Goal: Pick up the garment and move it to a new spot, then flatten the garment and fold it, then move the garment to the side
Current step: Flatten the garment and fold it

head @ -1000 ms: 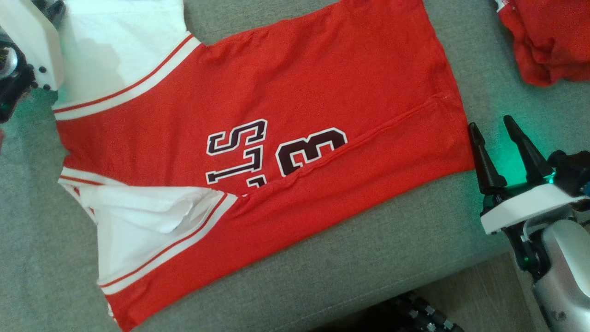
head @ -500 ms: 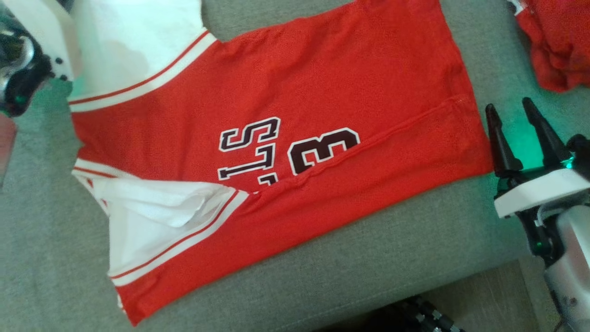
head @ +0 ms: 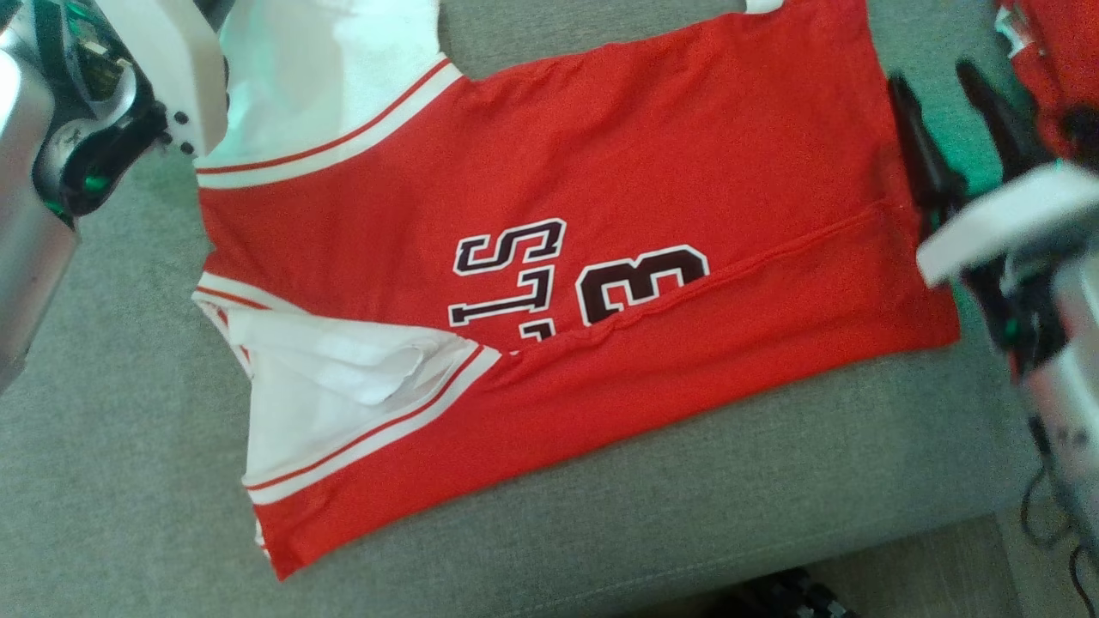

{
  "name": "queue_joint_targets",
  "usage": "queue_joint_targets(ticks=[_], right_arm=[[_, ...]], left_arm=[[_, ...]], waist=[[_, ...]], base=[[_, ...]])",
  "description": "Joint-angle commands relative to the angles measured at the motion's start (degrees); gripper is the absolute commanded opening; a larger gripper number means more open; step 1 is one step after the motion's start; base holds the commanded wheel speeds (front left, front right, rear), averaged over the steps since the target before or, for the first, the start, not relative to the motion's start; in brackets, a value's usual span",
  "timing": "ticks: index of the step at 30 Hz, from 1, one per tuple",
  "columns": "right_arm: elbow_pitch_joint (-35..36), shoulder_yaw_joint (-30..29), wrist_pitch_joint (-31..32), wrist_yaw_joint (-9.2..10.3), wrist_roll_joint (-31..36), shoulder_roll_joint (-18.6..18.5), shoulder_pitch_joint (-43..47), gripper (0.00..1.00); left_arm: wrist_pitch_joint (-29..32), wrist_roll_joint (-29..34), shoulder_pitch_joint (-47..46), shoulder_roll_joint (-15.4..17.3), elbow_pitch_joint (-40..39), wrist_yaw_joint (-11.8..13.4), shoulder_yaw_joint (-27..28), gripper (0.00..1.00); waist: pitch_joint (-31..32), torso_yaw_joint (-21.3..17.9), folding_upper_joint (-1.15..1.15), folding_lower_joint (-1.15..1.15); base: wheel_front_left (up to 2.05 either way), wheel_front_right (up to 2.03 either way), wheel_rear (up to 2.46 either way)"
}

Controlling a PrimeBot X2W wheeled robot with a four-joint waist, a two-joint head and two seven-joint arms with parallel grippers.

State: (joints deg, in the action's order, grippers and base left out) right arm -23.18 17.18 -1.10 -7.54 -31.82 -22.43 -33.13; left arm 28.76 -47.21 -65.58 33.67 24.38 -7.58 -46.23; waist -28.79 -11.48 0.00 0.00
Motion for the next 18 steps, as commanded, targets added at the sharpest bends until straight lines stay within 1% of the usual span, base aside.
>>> queue_joint_targets(ticks=[1,6,11,13,14,15,17,18], right_arm=[[0.26,0.83,1.13,0.05,-0.55,-1.23,-1.63,1.00],[-7.67,3.51,6.55,0.05,0.15,0.88,-11.06,1.00],[-13.82,5.92,7.65,0.05,0.32,2.61,-16.34,0.99],[-15.89,6.53,7.49,0.05,-0.05,3.01,-17.63,0.93],[-18.72,7.24,6.65,0.05,-0.15,3.26,-19.36,0.95],[-19.52,7.54,6.37,0.05,-0.28,3.36,-19.87,0.91],[-20.98,8.10,5.79,0.05,-0.57,3.50,-20.83,0.88],[-21.70,8.39,5.51,0.05,-0.67,3.49,-21.26,0.84]], left_arm=[[0.19,-0.32,-3.84,2.77,-1.86,0.09,2.10,0.00],[-0.10,-1.21,-4.88,2.86,-2.85,0.09,0.34,0.00],[-0.68,-1.65,-5.79,3.06,-3.14,0.09,-1.08,0.00],[-0.92,-1.83,-6.10,3.25,-3.15,0.09,-1.52,0.00],[-1.32,-2.07,-6.57,3.45,-2.98,0.09,-2.01,0.00],[-1.45,-2.13,-6.74,3.49,-2.91,0.09,-2.17,0.00],[-1.65,-2.27,-7.08,3.51,-2.79,0.09,-2.48,0.00],[-1.74,-2.31,-7.22,3.50,-2.72,0.09,-2.62,0.00]], waist=[[0.03,0.26,0.00,0.00],[-0.26,1.61,0.00,0.00],[-0.51,2.55,0.00,0.00],[-0.58,2.81,0.00,0.00],[-0.73,3.16,0.00,0.00],[-0.80,3.27,0.00,0.00],[-0.97,3.50,0.00,0.00],[-1.03,3.62,0.00,0.00]], base=[[0.00,0.00,0.00],[0.00,0.00,0.00],[0.00,0.00,0.00],[0.00,0.00,0.00],[0.00,0.00,0.00],[0.00,0.00,0.00],[0.00,0.00,0.00],[0.00,0.00,0.00]])
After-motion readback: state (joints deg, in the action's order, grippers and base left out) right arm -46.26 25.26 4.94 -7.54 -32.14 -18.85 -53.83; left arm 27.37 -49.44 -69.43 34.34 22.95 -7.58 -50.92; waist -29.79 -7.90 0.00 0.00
